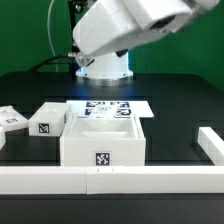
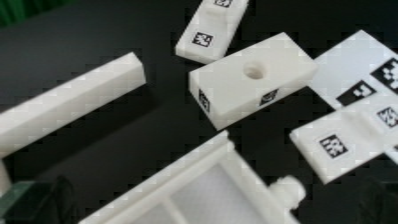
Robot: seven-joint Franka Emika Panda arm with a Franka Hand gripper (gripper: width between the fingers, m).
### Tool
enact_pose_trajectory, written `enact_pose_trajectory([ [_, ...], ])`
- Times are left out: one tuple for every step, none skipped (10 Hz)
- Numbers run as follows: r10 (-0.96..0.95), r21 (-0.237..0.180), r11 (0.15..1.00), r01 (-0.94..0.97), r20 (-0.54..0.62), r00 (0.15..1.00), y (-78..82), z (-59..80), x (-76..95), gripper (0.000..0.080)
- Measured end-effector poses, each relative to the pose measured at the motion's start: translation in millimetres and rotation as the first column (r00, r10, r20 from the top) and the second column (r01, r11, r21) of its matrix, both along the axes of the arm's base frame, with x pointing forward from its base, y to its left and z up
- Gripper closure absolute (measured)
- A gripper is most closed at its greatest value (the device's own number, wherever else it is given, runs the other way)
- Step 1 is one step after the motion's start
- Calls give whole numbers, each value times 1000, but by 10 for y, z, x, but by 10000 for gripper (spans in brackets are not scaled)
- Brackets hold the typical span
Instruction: Assemble cabinet
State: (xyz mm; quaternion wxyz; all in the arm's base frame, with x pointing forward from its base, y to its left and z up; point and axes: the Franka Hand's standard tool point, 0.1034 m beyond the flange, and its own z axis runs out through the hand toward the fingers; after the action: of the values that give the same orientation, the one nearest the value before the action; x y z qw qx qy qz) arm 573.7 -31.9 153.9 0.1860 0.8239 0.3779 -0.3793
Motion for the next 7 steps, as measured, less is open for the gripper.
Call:
enact_pose_trajectory([
  [-43, -33, 998, 45, 41, 998, 5, -8, -3, 3],
  [-72, -55, 996, 76, 70, 995, 11, -12, -4, 3],
  [-110, -71, 990, 118, 117, 987, 6, -34, 17, 3],
  [-204, -62, 972, 225, 244, 948, -37, -91, 107, 3],
  [-326, -26, 933, 358, 358, 875, -72, -139, 118, 3],
  [-457, -3, 861, 509, 434, 776, -72, -223, 84, 3],
  [-480, -18, 842, 539, 432, 764, -67, -201, 76, 3],
])
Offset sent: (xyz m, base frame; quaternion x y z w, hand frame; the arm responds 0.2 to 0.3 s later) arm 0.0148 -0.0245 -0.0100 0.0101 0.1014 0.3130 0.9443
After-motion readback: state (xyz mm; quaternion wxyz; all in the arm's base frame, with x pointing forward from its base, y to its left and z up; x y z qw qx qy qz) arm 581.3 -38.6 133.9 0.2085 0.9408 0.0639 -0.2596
